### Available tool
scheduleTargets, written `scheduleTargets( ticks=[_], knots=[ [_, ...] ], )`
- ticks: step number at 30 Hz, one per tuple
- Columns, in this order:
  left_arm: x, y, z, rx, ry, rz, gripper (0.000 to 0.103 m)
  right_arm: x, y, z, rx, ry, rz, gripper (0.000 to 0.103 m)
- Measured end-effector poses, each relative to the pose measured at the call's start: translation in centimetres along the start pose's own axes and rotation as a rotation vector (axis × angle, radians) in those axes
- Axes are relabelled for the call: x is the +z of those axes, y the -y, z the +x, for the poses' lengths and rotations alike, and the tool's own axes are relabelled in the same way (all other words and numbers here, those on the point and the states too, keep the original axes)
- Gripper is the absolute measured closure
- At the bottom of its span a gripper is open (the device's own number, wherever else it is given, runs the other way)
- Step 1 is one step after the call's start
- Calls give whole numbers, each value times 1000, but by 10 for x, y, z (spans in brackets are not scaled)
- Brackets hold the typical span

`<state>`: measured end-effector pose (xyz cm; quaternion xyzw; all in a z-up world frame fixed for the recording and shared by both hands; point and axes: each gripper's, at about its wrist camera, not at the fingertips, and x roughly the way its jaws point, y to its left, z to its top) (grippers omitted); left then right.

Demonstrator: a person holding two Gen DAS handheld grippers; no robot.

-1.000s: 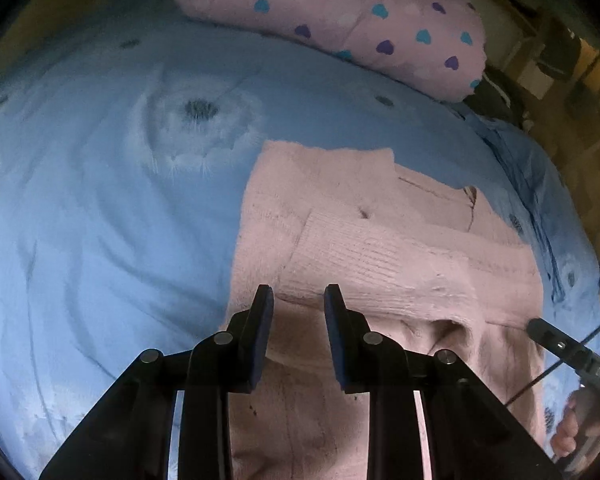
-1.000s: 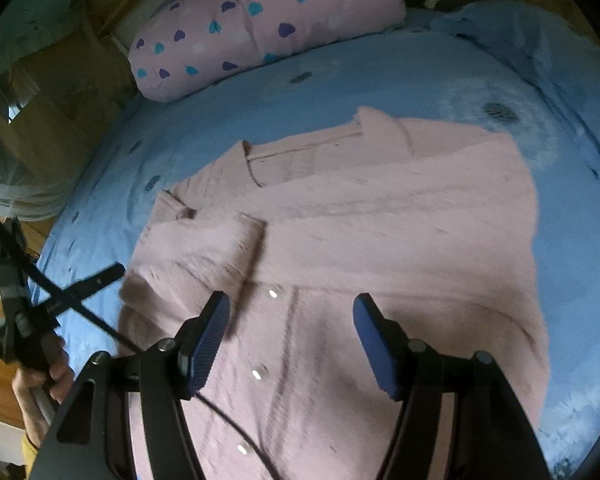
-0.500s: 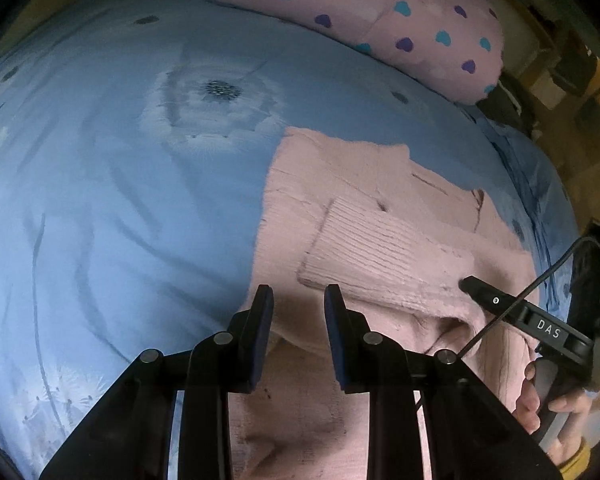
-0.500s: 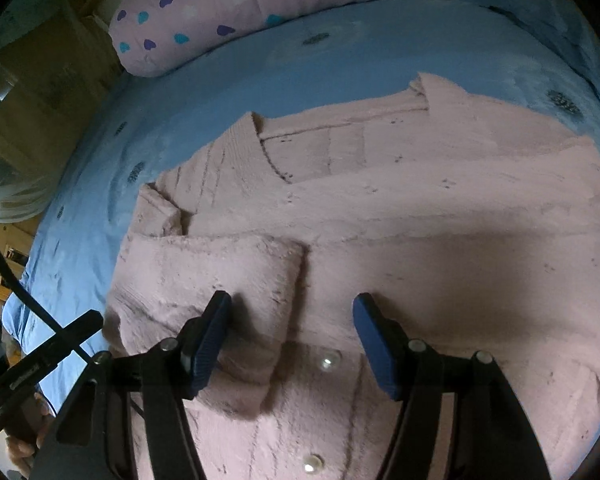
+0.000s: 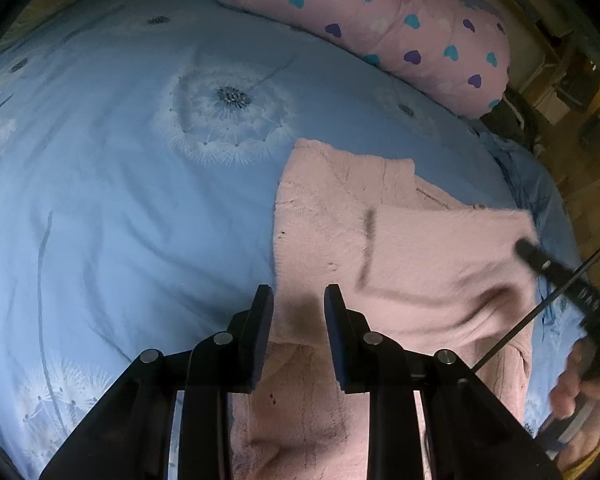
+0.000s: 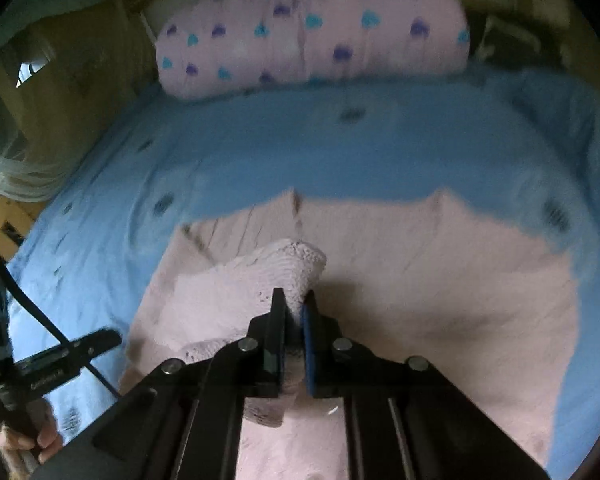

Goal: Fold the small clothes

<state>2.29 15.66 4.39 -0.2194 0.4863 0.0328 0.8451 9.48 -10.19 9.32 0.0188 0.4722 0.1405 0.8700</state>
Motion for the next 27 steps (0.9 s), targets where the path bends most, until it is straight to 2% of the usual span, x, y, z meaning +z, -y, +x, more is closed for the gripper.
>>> scheduleTargets(
  ticks=[2, 6, 8, 11, 13, 18, 23, 27],
  knots=[
    [0, 1, 6, 10, -11, 2, 84, 5, 2, 0, -50, 13, -24, 96],
    [-1, 3, 18, 33, -38, 10, 84, -3, 13, 24, -173, -27, -55, 96],
    [-2, 2, 23, 42, -55, 11, 84, -11, 23, 36, -189, -59, -48, 96],
    [-3, 4, 30, 51, -69, 16, 84, -26, 39, 59, -170, -142, -15, 95],
    [-4, 6, 31, 53, -72, 26, 84, -31, 48, 62, -156, -150, 15, 92],
    [-6, 12, 29, 51, -72, 56, 84, -23, 55, 38, -122, -131, 72, 70],
    [-7, 14, 24, 40, -70, 64, 84, -20, 31, 6, -90, -90, -6, 51],
    [-6, 11, 21, 44, -73, 53, 84, -19, -2, 6, -41, -122, -124, 49]
  ],
)
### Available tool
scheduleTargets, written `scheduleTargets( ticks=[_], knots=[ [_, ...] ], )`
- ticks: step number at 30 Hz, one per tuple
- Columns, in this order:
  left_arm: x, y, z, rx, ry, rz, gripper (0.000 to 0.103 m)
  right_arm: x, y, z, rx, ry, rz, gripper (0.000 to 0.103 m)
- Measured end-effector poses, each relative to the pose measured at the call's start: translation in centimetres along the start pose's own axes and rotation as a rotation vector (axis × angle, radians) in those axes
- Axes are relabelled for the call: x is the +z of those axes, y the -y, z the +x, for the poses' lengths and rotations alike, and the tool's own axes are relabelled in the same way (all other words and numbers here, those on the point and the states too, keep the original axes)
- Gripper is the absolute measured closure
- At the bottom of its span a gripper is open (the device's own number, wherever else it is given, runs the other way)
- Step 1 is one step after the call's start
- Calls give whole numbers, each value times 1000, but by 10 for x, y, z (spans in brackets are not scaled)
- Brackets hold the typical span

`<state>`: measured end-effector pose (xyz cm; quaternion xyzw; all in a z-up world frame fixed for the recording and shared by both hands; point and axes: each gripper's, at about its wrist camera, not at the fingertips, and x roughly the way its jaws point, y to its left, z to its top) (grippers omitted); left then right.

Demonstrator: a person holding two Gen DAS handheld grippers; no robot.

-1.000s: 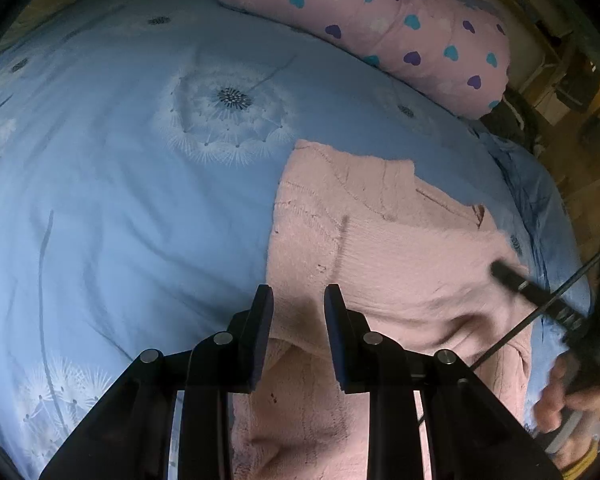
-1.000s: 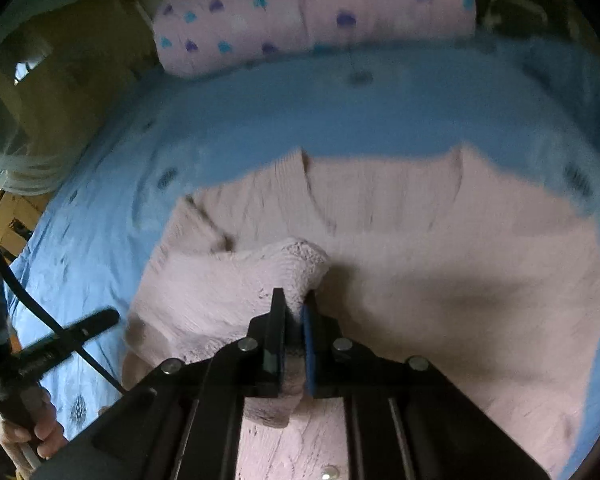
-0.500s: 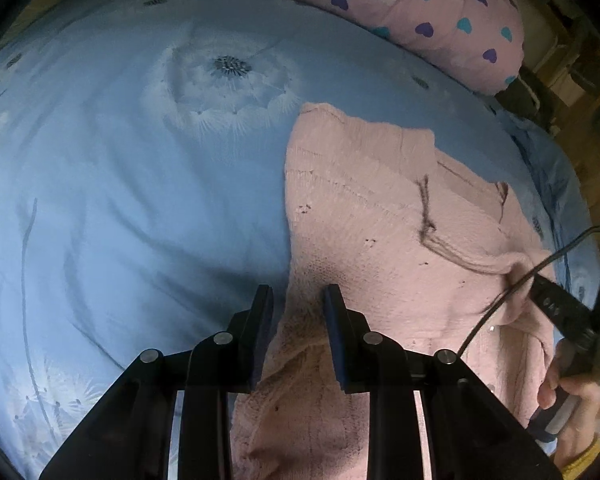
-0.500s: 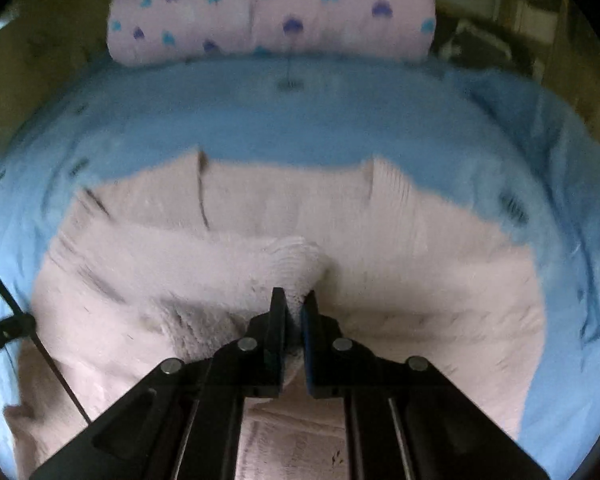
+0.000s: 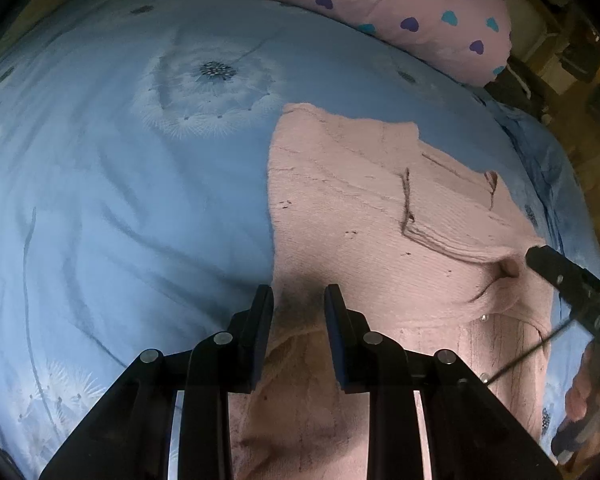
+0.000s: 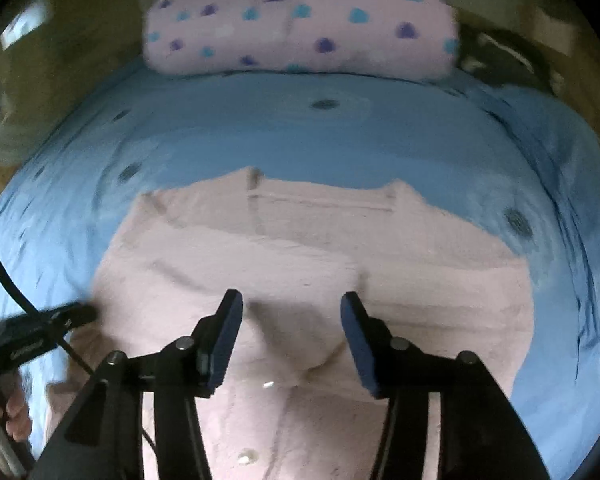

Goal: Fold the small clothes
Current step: 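Open the right tool and withdraw from the cardigan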

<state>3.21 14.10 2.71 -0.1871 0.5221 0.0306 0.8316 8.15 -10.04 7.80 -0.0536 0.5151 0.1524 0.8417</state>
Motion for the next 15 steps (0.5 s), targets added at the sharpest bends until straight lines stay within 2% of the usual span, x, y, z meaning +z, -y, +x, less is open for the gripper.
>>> scheduleTargets(
  ticks=[5, 11, 15],
  knots=[
    [2, -7, 0, 5, -9, -24, 84, 2, -40, 14, 16, -17, -103, 49],
    [2, -12, -2, 7, -8, -41, 84, 9, -63, 47, 106, -76, -85, 49],
    [3, -14, -4, 5, -2, -47, 84, 5, -73, 65, 90, -101, -101, 49]
  ],
)
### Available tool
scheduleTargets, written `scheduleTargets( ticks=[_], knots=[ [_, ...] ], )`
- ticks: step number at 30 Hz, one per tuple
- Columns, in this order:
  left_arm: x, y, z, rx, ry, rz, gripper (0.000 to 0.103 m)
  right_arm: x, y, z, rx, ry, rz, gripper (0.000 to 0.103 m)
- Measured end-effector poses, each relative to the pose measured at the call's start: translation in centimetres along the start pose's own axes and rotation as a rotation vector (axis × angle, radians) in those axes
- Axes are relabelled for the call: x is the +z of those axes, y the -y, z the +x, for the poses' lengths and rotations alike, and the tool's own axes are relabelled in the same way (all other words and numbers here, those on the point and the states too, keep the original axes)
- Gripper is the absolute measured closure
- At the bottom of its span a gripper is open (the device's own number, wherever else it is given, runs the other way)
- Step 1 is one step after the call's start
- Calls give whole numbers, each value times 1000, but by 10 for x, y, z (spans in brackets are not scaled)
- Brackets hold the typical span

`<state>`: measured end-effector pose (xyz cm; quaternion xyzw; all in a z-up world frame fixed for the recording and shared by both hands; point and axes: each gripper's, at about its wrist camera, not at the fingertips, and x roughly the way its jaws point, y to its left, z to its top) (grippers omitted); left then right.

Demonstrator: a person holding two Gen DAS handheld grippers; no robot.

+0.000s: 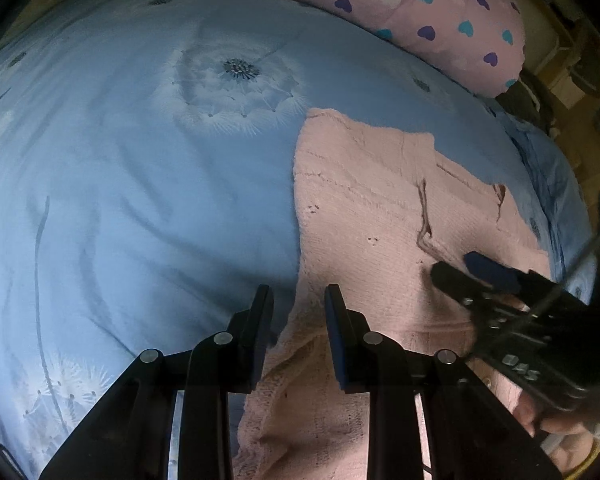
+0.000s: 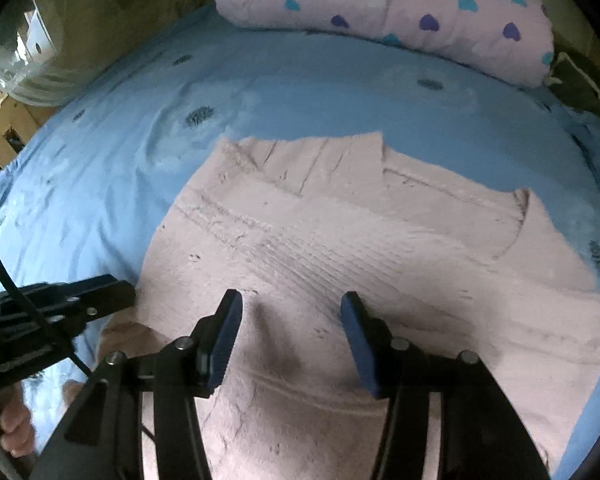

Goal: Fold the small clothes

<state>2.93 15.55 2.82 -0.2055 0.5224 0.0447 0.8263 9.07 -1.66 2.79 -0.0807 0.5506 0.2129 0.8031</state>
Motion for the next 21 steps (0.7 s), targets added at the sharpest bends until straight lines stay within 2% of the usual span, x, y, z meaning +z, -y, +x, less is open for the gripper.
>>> scheduleTargets(
  ticks=[4, 5, 6, 8, 11, 21],
  knots=[
    [0, 0, -1, 0, 4, 2, 84, 1, 2, 9, 3, -6, 24, 50],
    [0, 0, -1, 1, 5, 3, 84, 1, 2, 8, -7, -2, 21, 60],
    [0, 1, -2, 2, 6, 3, 84, 0, 2, 8, -44, 1, 12, 78],
    [-1, 1, -2, 3, 7, 5, 84, 0, 6, 6, -59, 6, 17, 92],
    [-1, 3, -2, 5, 7, 13, 84, -3, 20, -6, -14, 35, 77, 96],
    [-2, 6, -2, 4, 15, 28, 84, -29, 65, -65, -36, 136, 169, 96]
  ],
)
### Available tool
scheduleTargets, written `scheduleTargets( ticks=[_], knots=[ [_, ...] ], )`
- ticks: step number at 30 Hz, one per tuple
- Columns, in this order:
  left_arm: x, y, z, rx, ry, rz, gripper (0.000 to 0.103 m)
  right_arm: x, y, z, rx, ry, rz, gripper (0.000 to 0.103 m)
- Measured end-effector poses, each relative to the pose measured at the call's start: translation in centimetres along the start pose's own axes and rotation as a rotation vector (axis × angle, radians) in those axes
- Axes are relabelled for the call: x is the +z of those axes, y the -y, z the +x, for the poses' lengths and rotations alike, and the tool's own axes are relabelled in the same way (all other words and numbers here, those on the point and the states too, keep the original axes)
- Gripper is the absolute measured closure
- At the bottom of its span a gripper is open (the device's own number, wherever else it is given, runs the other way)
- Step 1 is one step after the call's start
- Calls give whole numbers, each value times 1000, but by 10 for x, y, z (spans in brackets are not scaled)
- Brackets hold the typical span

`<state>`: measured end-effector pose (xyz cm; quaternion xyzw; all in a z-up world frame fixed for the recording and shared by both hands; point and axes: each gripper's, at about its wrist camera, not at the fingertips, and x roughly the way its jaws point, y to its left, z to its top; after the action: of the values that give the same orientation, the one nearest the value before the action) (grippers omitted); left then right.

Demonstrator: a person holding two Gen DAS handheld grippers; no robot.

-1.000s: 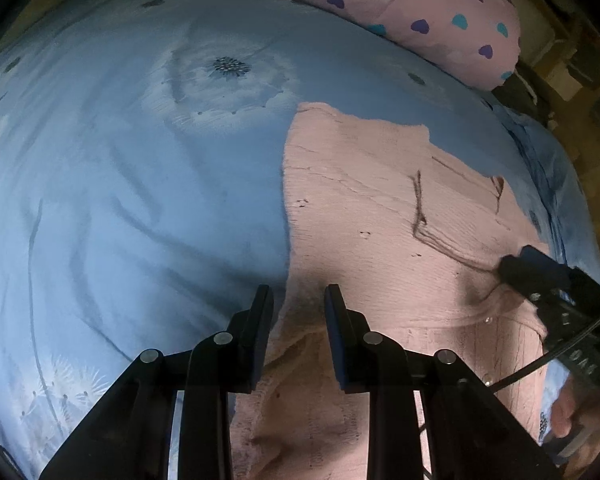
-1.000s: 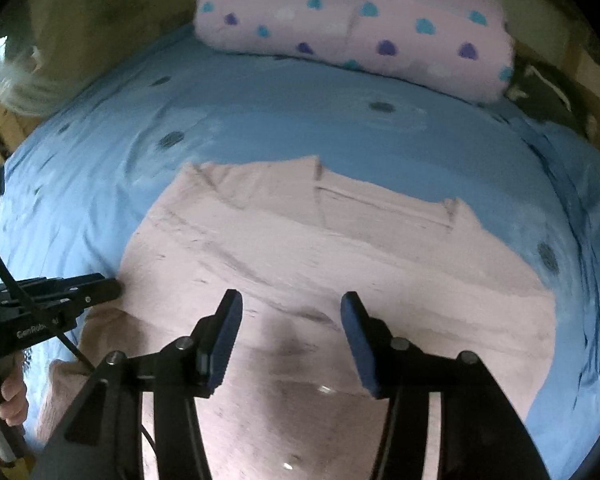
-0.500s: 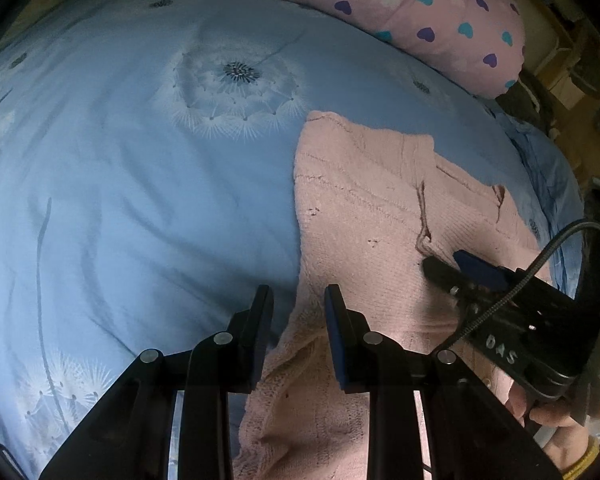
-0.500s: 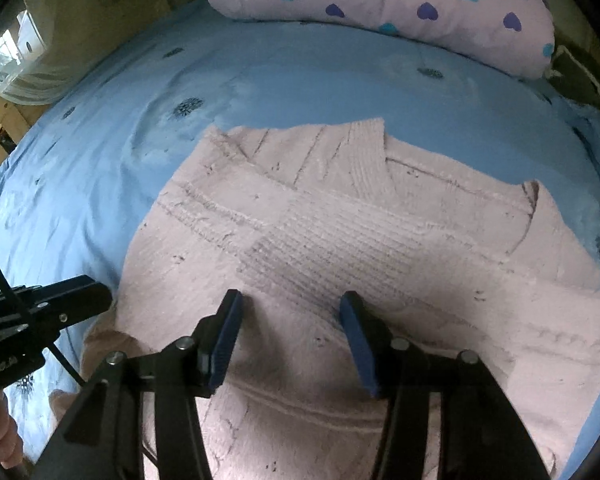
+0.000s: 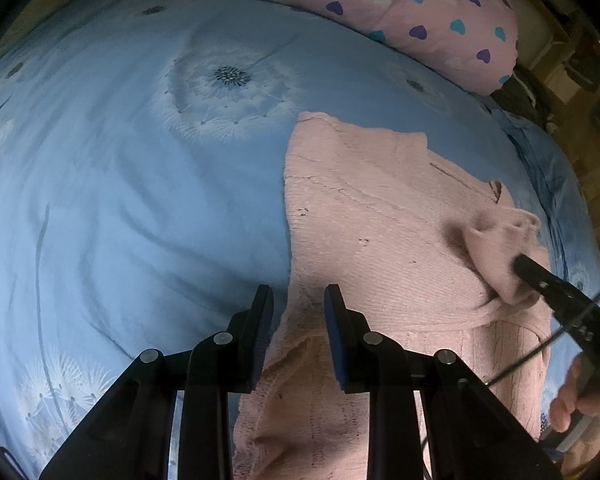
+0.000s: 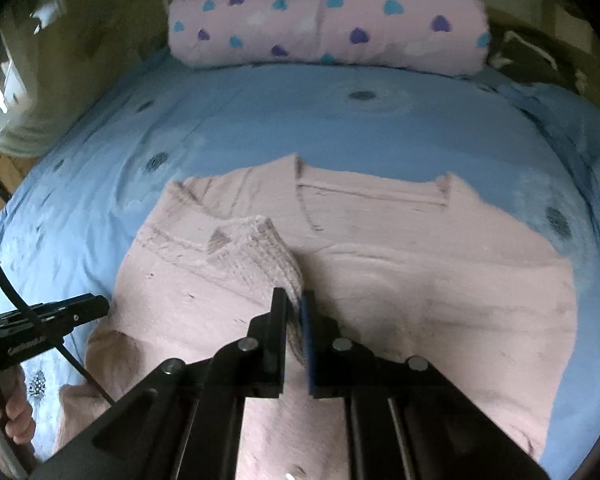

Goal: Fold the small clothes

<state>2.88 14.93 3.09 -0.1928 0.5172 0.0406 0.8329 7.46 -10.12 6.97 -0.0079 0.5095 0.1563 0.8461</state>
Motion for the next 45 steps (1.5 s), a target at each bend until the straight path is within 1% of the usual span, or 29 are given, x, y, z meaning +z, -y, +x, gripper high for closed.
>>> scheduleTargets(
  ticks=[6, 10, 12, 16, 19, 20, 22, 23, 25, 26, 27, 29, 31, 33, 37, 38, 39, 40, 41, 42, 43, 45],
  knots=[
    [-1, 4, 2, 4, -2, 10, 84, -10, 41, -34, -46, 61, 99, 96],
    [-3, 10, 5, -16, -11, 29, 84, -23, 79, -45, -54, 88, 233, 96],
    [-3, 12, 5, -19, -11, 38, 84, -30, 100, -47, -75, 97, 300, 96],
    [-5, 16, 6, -8, -7, 56, 84, -46, 131, -45, -106, 84, 396, 96],
    [-4, 16, 7, -8, -7, 54, 84, -57, 151, -42, -139, 60, 451, 93],
    [-4, 16, 7, -9, -7, 53, 84, -61, 158, -42, -140, 50, 474, 91],
    [-4, 16, 8, -12, -6, 56, 84, -70, 173, -41, -114, 34, 533, 89],
    [-4, 16, 8, -12, -4, 58, 84, -73, 180, -42, -106, 32, 555, 86],
    [-5, 19, 9, -10, -1, 65, 84, -79, 187, -44, -115, 30, 571, 79],
    [-5, 20, 9, -9, 1, 69, 84, -82, 190, -45, -126, 30, 574, 72],
    [-5, 21, 9, -7, 3, 73, 84, -84, 193, -48, -137, 34, 576, 67],
    [-5, 24, 8, -7, 10, 83, 84, -87, 198, -53, -138, 45, 581, 65],
    [-4, 26, 6, -14, 23, 94, 84, -88, 203, -59, -119, 63, 591, 63],
    [-4, 29, 4, -26, 35, 101, 84, -88, 207, -63, -95, 81, 597, 54],
    [-4, 36, 7, -33, 41, 122, 84, -82, 208, -62, -47, 97, 592, 52],
    [-4, 37, 9, -28, 38, 129, 84, -79, 206, -60, -51, 97, 576, 52],
    [-4, 39, 12, -20, 34, 136, 84, -77, 204, -57, -72, 95, 555, 52],
    [-4, 40, 15, -13, 29, 140, 84, -76, 204, -54, -84, 87, 544, 53],
    [-5, 41, 17, -10, 25, 143, 84, -75, 203, -50, -93, 73, 536, 64],
    [-5, 42, 19, -5, 20, 147, 84, -76, 204, -45, -87, 56, 539, 93],
    [-6, 43, 22, 2, 17, 154, 84, -77, 206, -39, -76, 29, 547, 99],
    [-7, 44, 24, 21, 17, 168, 84, -84, 208, -39, -95, 27, 559, 99]
  ],
)
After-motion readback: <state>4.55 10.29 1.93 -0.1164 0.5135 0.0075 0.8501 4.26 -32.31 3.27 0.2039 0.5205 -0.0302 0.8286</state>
